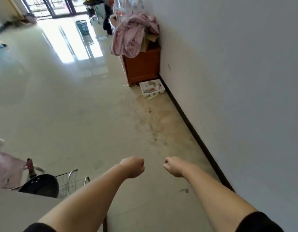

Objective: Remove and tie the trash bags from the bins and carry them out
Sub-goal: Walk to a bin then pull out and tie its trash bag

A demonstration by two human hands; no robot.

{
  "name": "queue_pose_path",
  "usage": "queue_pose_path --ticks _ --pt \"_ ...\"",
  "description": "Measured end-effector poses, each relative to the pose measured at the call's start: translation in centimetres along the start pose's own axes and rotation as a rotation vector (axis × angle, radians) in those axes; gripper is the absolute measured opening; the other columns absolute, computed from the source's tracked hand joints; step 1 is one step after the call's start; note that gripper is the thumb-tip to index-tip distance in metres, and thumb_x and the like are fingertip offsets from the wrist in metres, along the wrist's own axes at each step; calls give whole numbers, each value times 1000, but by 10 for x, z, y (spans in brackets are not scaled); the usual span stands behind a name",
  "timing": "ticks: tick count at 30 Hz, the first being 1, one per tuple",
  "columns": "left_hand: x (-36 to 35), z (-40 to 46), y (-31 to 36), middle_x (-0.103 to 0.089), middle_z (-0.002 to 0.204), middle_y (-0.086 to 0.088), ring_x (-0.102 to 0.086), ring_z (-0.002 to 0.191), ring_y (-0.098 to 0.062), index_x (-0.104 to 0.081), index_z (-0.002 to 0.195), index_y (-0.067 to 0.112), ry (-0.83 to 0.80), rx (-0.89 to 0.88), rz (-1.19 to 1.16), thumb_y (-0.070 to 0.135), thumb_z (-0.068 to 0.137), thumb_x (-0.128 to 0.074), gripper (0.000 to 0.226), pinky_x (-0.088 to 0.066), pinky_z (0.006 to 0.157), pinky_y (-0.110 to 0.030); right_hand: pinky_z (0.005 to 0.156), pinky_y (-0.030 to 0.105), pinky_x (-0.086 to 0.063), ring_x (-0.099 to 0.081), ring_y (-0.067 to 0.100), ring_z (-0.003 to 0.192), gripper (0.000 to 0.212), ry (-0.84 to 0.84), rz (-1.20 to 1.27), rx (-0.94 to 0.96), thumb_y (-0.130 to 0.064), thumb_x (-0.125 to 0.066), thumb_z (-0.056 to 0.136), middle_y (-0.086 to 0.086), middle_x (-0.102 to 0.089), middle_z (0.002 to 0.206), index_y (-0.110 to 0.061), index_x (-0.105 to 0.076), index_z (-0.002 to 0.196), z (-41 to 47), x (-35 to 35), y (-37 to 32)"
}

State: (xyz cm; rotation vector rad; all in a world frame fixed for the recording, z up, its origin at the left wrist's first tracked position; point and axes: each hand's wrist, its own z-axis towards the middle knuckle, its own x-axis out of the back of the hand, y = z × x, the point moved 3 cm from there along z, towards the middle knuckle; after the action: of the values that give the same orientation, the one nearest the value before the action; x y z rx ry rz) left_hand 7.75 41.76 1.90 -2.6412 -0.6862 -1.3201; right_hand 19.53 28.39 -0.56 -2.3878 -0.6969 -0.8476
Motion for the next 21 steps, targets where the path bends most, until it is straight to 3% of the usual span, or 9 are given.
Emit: queue_pose_path --ticks 3,12,21 --pt "-6 -14 -54 -58 124 -7 -56 111 -27 -52 123 13 -5 54 -37 34 99 -33 37 -46 85 -35 103 43 -39 -48 30 124 45 -4 -53 43 -40 -33 98 11 -48 138 -15 -44 134 17 -4 -57" --pt "12 -15 -165 -58 126 -9 -56 113 -29 -52 125 12 25 166 -143 32 99 -33 38 -45 87 -34 103 42 -40 -49 32 123 44 -33 -178 103 -40 -34 97 13 -49 137 -15 -45 131 81 6 -154" --pt "83 78 -257 -58 127 -10 -56 114 -29 -55 124 12 99 247 -278 30 99 -34 37 -46 91 -35 103 38 -40 -47 31 126 47 -67 -305 192 -39 -35 99 14 -46 141 -12 -41 137 209 106 -222"
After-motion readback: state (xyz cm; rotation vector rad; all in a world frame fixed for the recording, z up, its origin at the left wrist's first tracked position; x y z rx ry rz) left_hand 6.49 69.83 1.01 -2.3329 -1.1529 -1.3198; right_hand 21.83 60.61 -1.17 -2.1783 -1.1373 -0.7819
